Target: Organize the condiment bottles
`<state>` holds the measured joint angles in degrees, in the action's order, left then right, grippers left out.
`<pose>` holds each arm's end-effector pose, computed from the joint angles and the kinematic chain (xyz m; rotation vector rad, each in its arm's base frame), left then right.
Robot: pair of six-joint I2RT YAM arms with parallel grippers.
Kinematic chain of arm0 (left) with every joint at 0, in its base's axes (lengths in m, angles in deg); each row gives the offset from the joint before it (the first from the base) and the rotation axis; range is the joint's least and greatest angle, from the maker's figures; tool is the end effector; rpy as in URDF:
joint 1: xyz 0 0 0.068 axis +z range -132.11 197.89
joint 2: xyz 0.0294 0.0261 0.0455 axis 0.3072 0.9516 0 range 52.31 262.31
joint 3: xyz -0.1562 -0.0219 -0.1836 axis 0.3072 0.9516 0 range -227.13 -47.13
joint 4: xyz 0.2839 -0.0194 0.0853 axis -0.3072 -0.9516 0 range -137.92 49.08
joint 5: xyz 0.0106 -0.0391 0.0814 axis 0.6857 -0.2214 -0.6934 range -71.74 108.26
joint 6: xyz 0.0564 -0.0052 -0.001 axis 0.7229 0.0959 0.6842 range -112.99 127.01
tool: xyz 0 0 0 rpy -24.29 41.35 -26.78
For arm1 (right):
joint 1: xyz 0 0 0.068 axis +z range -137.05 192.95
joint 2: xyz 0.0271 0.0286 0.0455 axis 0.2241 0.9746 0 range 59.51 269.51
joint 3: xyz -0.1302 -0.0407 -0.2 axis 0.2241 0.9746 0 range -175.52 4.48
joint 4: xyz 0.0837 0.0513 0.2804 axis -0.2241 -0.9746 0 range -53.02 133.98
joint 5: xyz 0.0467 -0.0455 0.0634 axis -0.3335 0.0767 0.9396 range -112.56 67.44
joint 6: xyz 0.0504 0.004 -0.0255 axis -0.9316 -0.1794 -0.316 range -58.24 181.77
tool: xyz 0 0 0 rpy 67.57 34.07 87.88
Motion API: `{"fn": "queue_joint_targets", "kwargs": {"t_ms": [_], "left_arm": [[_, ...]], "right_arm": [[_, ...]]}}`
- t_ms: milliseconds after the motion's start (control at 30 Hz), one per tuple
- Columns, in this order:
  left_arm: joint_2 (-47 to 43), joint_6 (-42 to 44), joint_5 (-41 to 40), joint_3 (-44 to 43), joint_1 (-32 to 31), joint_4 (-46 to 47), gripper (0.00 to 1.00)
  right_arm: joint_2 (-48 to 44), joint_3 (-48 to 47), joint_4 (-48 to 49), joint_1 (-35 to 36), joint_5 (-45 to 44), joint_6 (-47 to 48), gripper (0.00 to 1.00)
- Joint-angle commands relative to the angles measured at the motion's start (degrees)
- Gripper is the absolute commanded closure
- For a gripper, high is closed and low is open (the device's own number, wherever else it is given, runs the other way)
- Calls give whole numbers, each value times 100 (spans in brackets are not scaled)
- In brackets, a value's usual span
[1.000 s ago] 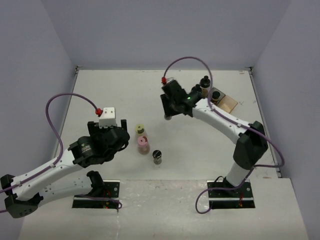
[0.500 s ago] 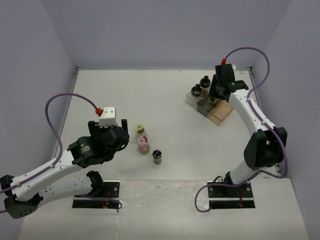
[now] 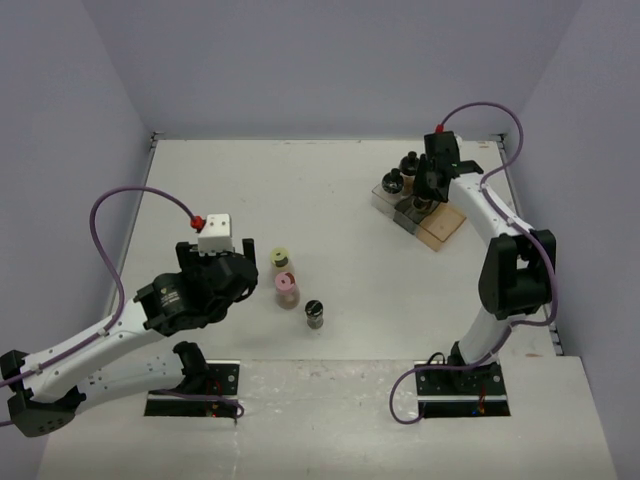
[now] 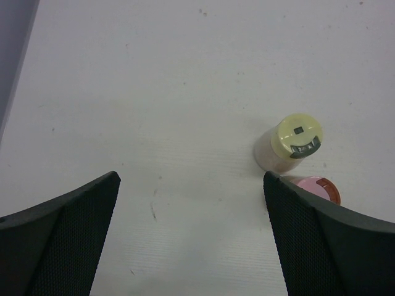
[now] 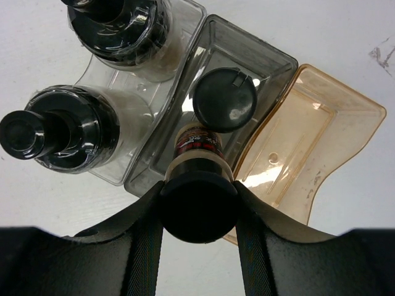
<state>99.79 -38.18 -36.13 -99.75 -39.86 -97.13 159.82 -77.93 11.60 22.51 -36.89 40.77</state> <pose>0.1340 -0.1524 0.2942 -0.1430 2.0370 0.0876 0.4167 0.0602 0.2256 0.3489 2.3872 -0.0629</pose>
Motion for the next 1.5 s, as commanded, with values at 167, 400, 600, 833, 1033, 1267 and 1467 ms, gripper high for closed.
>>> {"fn": "queue_joint_targets", "kwargs": {"t_ms": [167, 400, 600, 833, 1033, 1267, 1467], "left_arm": [[-116, 72, -107, -38, 36, 180, 0], [-169, 98, -98, -29, 28, 206, 0], [-169, 98, -80, -20, 28, 215, 0], [-178, 116, -72, -11, 28, 224, 0], [-152, 116, -72, -20, 36, 224, 0], [-134, 116, -80, -29, 28, 215, 0], [-143, -217, -291, -90, 36, 23, 0]], "right_arm": [[436, -135, 65, -33, 27, -98, 100], [744, -389, 56, -33, -166, -28, 100], [963, -591, -84, -42, -360, -1, 94], [1000, -671, -295, -33, -229, -71, 57], [613, -636, -453, -16, -132, -107, 44], [16, -802, -725, -7, 35, -98, 36], [-1090, -198, -788, 992, 131, -116, 26]]}}
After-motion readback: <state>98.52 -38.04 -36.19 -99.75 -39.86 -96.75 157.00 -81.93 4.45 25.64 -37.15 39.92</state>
